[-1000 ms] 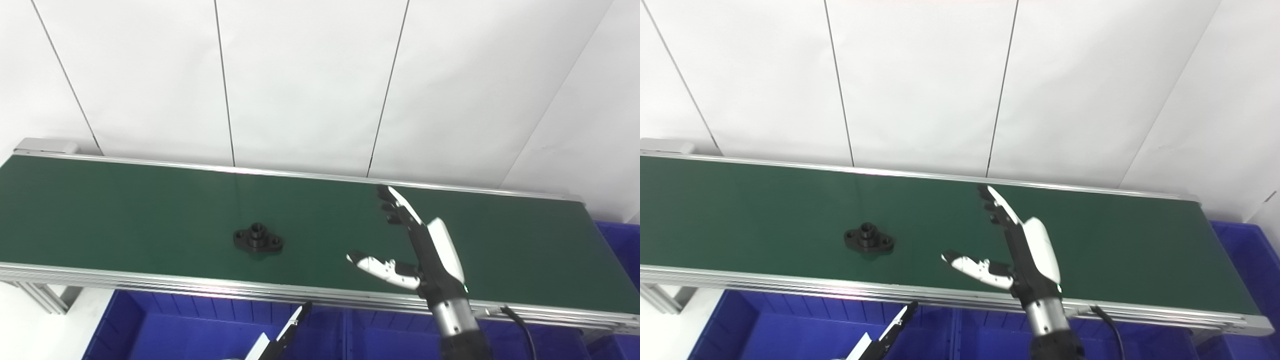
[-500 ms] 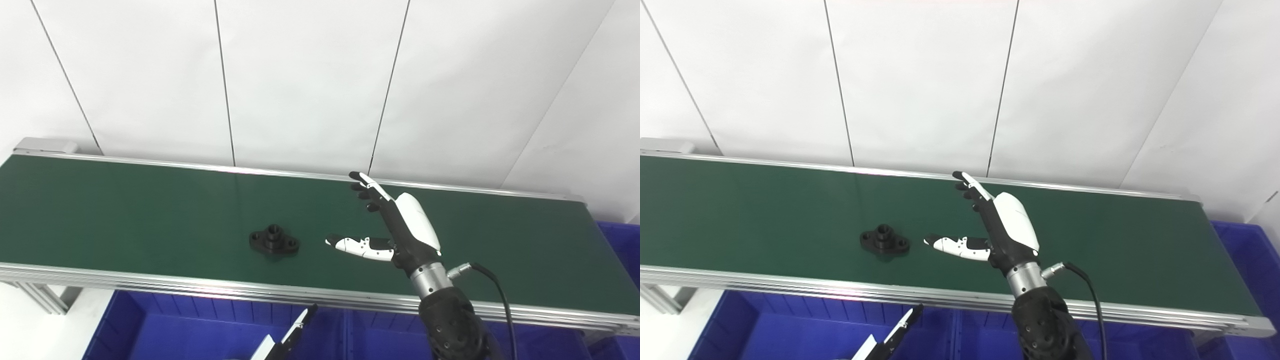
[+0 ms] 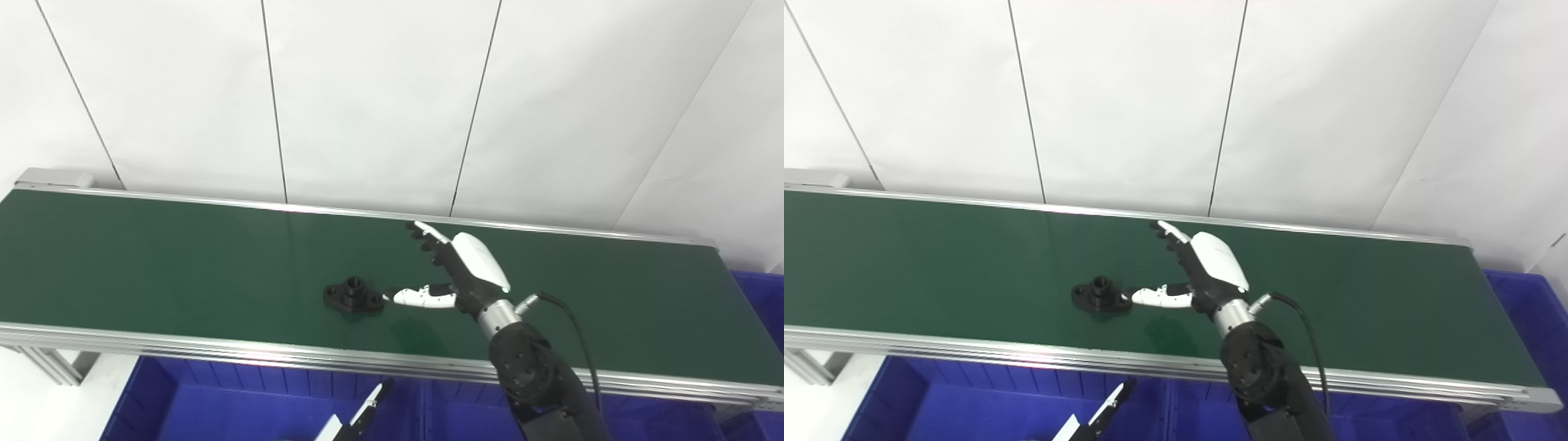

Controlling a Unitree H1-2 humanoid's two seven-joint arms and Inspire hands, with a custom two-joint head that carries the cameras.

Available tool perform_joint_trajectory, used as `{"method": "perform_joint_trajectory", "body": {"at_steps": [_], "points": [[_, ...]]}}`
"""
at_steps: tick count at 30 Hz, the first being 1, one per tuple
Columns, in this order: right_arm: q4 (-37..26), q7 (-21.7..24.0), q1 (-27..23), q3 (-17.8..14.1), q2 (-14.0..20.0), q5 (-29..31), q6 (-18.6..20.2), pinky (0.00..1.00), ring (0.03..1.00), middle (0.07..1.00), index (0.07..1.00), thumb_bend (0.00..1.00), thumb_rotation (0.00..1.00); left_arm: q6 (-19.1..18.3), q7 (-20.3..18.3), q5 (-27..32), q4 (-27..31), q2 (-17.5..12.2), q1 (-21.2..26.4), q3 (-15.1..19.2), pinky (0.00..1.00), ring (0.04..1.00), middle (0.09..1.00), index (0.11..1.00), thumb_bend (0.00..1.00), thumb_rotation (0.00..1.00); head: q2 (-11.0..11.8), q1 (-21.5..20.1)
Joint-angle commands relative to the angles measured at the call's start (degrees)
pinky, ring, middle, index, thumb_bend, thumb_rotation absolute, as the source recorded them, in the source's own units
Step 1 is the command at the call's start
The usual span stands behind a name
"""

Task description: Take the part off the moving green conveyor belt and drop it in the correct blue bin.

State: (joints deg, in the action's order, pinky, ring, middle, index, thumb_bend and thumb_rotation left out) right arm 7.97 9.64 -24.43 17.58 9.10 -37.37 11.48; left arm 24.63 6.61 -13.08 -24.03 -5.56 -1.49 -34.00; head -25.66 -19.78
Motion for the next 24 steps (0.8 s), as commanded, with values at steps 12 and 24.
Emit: {"method": "perform_joint_trajectory", "body": {"at_steps": [12, 24], "points": [[9.1, -0.4, -9.1, 7.1, 2.7, -5.0, -3.0, 0.85, 0.853, 0.87, 0.911, 0.76, 0.45, 2.3, 1.9, -1.8, 0.3, 2.1, 1.3, -0.8, 1.0, 1.0, 1.0, 1.0, 0.75, 0.85, 0.2, 2.0], [16.7, 0.3, -12.3, 11.9, 3.5, -6.9, -3.5, 0.85, 0.853, 0.869, 0.919, 0.77, 0.37, 2.3, 3.7, -3.3, 0.4, 2.6, 1.4, -1.6, 1.0, 1.0, 1.0, 1.0, 0.76, 0.85, -0.1, 2.8]]}}
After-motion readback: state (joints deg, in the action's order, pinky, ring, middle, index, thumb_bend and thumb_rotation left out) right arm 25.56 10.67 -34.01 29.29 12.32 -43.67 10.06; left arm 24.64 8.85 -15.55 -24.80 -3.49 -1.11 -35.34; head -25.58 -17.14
